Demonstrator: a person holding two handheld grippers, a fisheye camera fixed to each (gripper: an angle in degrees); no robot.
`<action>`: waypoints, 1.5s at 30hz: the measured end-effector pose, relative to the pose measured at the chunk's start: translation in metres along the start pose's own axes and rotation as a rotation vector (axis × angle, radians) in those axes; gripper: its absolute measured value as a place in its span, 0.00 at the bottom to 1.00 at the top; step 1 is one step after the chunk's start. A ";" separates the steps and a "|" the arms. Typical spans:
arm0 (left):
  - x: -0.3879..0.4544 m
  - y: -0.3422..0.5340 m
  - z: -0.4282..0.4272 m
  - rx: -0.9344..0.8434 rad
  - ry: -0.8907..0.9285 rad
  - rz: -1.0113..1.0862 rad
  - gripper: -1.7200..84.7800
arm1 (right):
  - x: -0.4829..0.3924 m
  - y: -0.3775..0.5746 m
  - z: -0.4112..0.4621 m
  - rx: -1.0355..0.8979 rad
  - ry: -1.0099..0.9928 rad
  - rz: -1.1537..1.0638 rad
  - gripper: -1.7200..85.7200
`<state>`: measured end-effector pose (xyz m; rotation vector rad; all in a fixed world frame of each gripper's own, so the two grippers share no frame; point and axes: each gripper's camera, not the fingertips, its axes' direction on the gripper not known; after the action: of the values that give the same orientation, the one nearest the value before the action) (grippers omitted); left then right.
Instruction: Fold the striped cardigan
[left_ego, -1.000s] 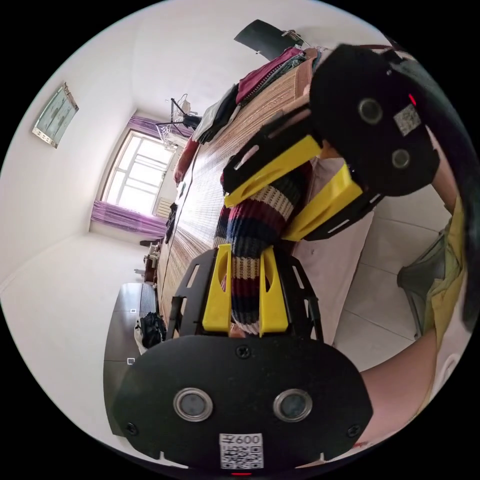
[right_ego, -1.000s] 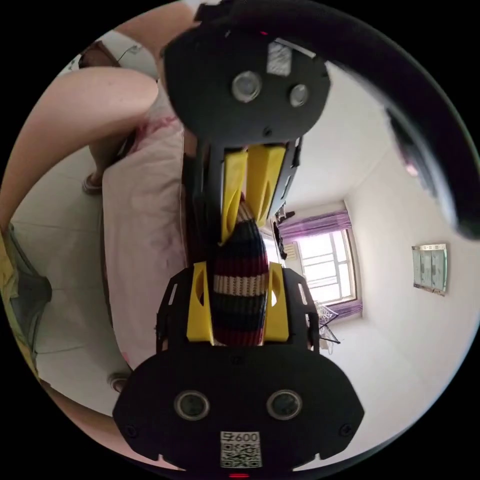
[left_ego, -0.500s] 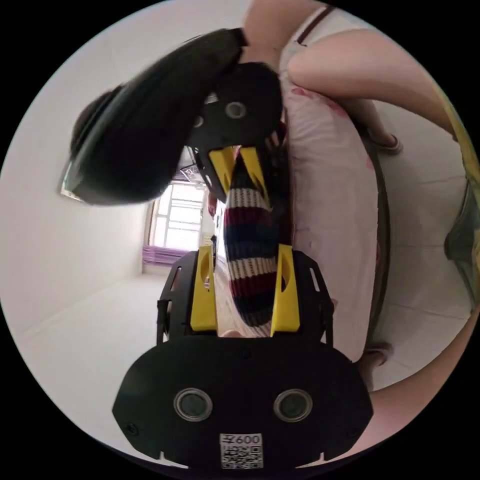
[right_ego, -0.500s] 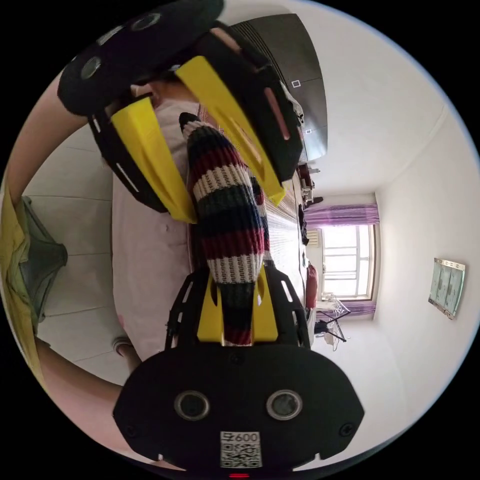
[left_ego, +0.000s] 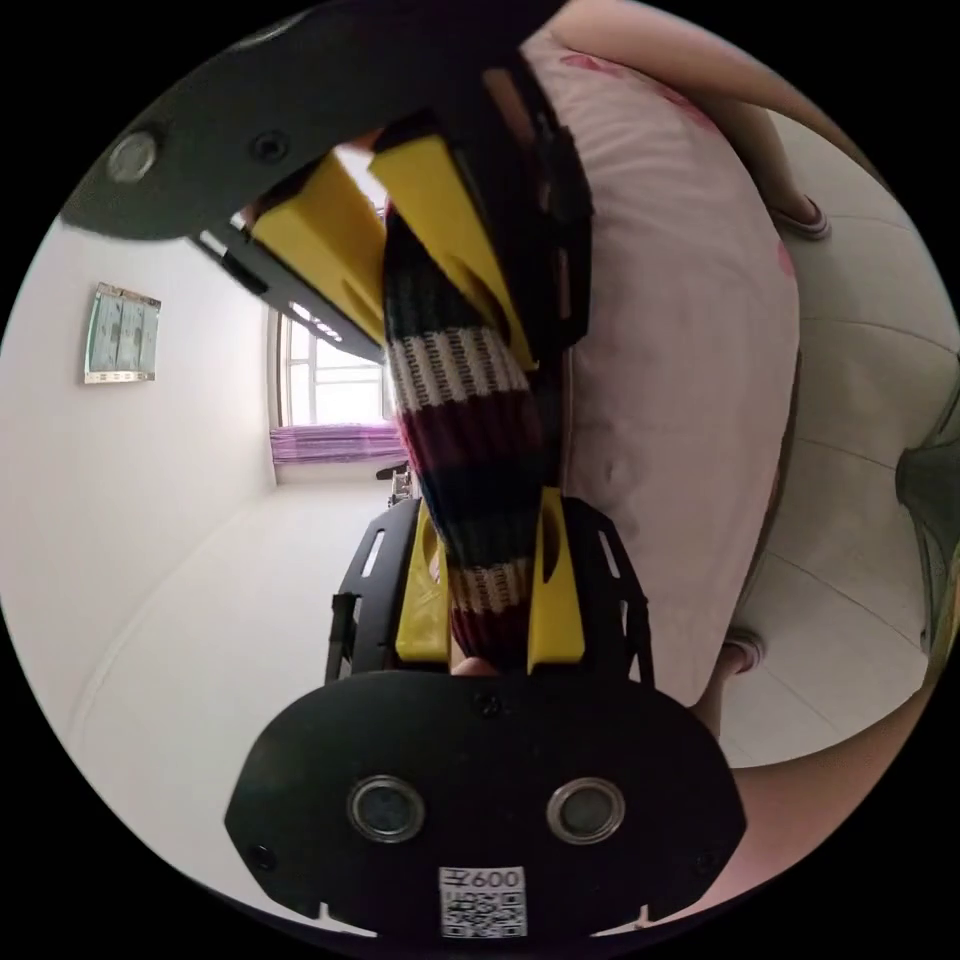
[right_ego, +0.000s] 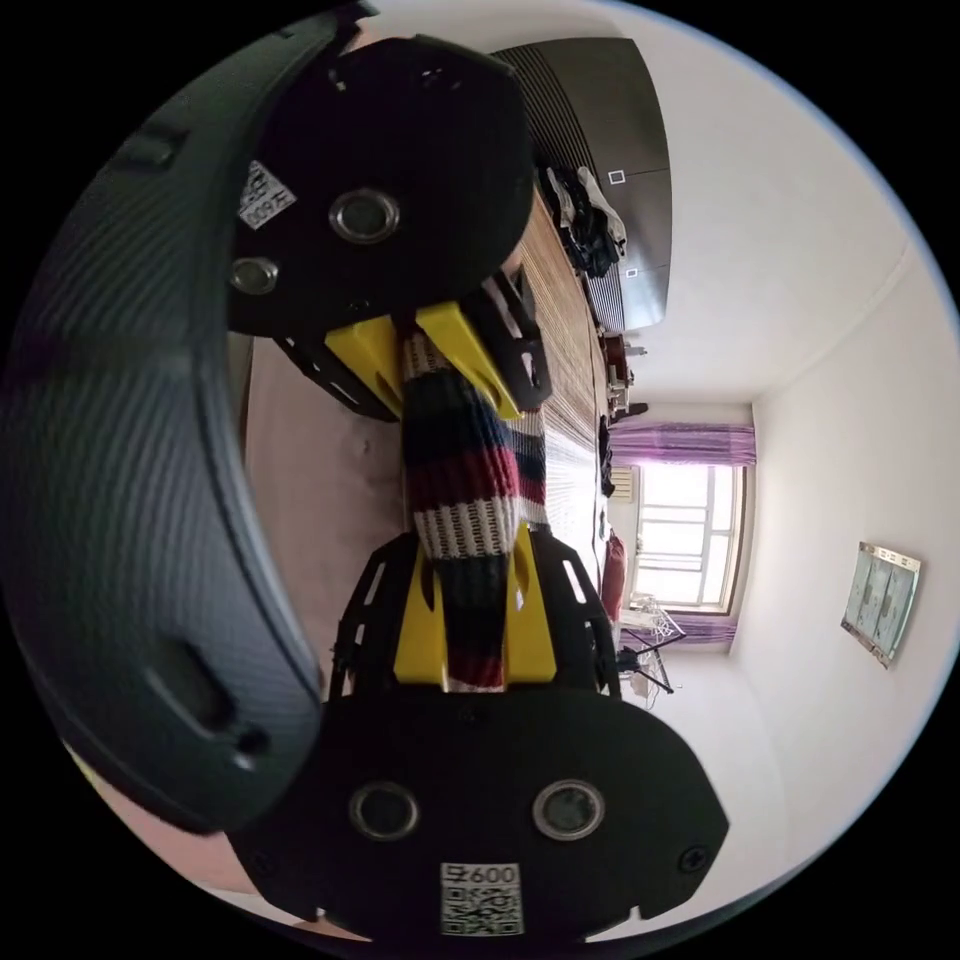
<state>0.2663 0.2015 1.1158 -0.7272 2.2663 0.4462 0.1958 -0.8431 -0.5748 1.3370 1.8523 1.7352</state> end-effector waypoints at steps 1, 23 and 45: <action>0.002 0.003 -0.002 0.012 0.004 0.000 0.16 | -0.004 0.001 -0.001 0.001 -0.001 0.007 0.08; 0.047 0.033 -0.031 -0.025 -0.151 -0.082 0.16 | -0.032 0.077 0.008 -0.110 0.031 0.220 0.12; 0.061 0.105 -0.057 -0.143 -0.120 -0.125 0.15 | -0.020 0.155 -0.013 -0.258 0.086 0.153 0.16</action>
<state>0.1361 0.2324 1.1221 -0.8845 2.0797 0.5800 0.2630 -0.8890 -0.4403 1.3489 1.5355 2.0570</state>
